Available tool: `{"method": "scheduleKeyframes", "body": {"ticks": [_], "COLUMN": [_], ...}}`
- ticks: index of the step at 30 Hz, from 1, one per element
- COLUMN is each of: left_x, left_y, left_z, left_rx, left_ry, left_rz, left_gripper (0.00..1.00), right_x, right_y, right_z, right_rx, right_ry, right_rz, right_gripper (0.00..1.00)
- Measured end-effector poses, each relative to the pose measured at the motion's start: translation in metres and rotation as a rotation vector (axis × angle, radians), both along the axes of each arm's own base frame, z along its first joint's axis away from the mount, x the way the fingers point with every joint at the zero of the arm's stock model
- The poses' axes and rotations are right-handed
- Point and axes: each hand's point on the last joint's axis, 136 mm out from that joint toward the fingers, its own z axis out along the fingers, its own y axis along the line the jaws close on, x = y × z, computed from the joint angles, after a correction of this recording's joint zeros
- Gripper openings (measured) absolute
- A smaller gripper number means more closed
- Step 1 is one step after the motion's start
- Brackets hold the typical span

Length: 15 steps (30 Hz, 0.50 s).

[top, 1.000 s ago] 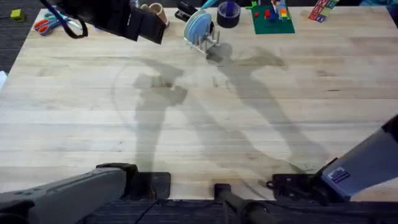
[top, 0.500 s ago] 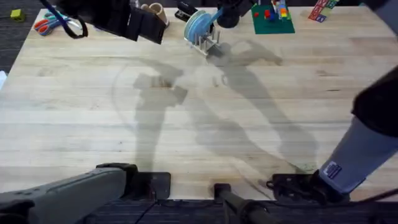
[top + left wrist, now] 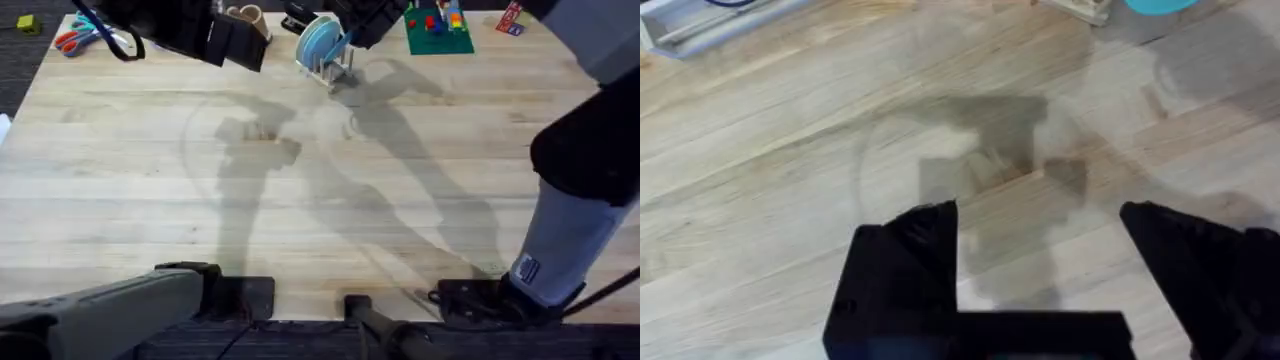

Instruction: Pick up the plates from the table one by one and place each into a slot on the dish rack.

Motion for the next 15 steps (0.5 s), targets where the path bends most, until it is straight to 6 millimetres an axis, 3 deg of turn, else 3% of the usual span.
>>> {"method": "scheduleKeyframes", "body": {"ticks": [15], "left_x": [0.000], "left_y": [0.000], "left_z": [0.000], "left_rx": [0.000], "left_ry": [0.000], "left_rz": [0.000], "left_gripper": [0.993], "right_x": [0.012], "right_y": [0.003], "right_z": [-0.009], "right_rx": [0.031], "right_ry": [0.001], "right_rz": [-0.004], "right_gripper": [0.035]}}
